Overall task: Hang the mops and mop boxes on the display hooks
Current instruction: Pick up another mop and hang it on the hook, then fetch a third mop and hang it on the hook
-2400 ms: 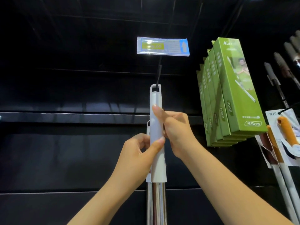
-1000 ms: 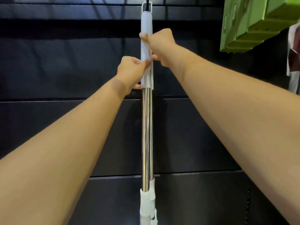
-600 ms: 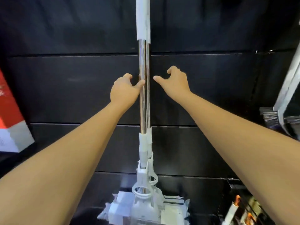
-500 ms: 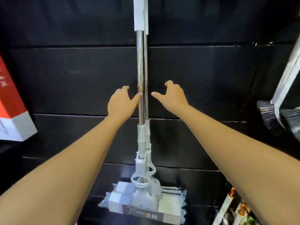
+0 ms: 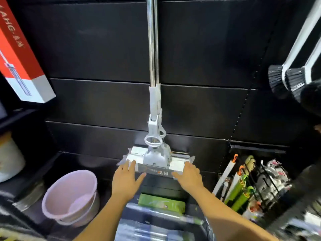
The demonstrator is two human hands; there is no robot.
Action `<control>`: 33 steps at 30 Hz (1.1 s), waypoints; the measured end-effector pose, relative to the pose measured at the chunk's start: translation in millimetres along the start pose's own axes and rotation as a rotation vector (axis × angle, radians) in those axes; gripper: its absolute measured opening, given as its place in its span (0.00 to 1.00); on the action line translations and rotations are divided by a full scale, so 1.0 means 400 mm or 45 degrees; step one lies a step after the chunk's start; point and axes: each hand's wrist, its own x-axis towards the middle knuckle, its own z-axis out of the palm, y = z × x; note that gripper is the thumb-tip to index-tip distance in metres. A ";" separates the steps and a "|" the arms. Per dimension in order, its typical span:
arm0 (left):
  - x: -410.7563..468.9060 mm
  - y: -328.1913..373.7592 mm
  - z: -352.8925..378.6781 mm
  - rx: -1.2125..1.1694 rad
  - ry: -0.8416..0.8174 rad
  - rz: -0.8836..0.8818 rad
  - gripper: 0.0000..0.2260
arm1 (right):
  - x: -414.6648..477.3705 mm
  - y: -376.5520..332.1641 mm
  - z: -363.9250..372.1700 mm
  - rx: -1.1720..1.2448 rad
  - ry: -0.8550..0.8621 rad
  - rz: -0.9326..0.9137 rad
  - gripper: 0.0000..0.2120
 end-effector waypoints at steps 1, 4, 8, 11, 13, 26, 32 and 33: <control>-0.045 -0.015 0.031 0.009 -0.023 -0.016 0.43 | -0.033 0.025 0.026 -0.018 -0.017 0.018 0.32; -0.201 -0.051 0.093 0.094 -0.224 -0.107 0.45 | -0.148 0.079 0.095 -0.125 -0.071 0.054 0.34; -0.415 -0.112 0.161 0.147 -0.366 -0.169 0.45 | -0.336 0.130 0.208 -0.190 -0.189 0.082 0.31; -0.592 -0.147 0.197 0.141 -0.420 -0.210 0.40 | -0.490 0.158 0.298 -0.276 -0.346 0.053 0.33; -0.708 -0.166 0.216 0.152 -0.472 -0.248 0.39 | -0.586 0.179 0.348 -0.293 -0.429 0.019 0.35; -1.229 -0.214 0.305 0.046 -0.570 -0.854 0.34 | -0.843 0.215 0.572 -0.720 -0.741 -0.614 0.35; -1.414 -0.154 0.294 -0.041 -0.450 -1.335 0.34 | -0.885 0.116 0.618 -0.833 -0.891 -1.049 0.35; -1.449 -0.122 0.304 -0.072 -0.440 -1.409 0.33 | -0.906 0.107 0.618 -0.822 -0.932 -1.104 0.34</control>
